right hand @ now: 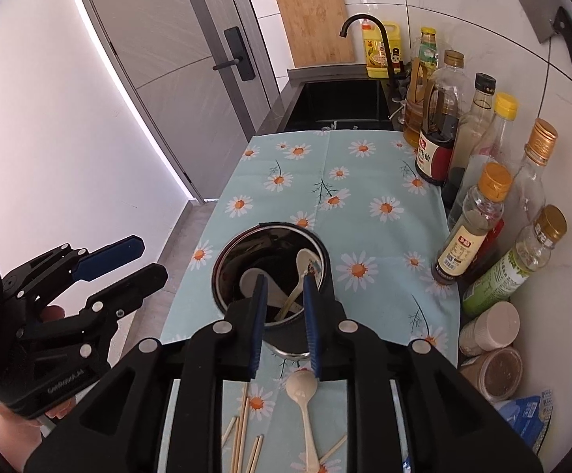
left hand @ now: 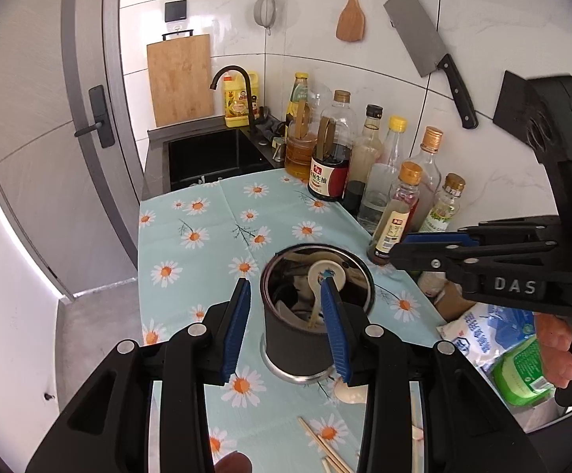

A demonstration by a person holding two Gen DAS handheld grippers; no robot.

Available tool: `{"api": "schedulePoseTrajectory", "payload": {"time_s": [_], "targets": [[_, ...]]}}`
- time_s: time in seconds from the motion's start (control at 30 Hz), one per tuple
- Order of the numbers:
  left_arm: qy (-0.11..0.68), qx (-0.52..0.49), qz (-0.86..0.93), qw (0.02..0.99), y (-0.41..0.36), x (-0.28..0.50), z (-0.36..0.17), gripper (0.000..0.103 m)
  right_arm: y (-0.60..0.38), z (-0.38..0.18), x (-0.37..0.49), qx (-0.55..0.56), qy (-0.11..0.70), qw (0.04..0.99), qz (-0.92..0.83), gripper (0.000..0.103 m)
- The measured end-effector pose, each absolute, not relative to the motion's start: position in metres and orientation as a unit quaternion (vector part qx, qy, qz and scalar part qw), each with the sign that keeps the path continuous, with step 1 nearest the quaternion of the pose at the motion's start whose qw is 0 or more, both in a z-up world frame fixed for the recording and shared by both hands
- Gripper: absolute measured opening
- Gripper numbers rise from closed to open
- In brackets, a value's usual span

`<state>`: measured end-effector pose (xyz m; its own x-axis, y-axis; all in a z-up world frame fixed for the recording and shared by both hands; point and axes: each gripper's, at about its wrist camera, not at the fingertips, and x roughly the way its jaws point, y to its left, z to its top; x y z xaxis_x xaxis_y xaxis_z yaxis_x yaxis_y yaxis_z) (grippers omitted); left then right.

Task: Organize utensils
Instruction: 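Lower the right gripper onto the cream spoon beside the holder and grasp it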

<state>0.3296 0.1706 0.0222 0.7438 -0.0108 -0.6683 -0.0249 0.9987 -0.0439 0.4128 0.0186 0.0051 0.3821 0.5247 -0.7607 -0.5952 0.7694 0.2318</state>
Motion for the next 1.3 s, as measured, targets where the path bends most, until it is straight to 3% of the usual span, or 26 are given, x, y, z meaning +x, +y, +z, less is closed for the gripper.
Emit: {"api": "schedulePoseTrajectory", "payload": {"time_s": [0.63, 1.3], "targets": [[0.404, -0.068, -0.017, 0.912, 0.16, 0.242, -0.029, 0.036, -0.024, -0.05, 0.333, -0.055, 0.503, 0.793, 0.339, 0.022], [0.469, -0.16, 0.023, 0.868, 0.18, 0.162, -0.117, 0.036, 0.008, -0.177, 0.381, -0.075, 0.65, 0.67, 0.35, 0.022]]}}
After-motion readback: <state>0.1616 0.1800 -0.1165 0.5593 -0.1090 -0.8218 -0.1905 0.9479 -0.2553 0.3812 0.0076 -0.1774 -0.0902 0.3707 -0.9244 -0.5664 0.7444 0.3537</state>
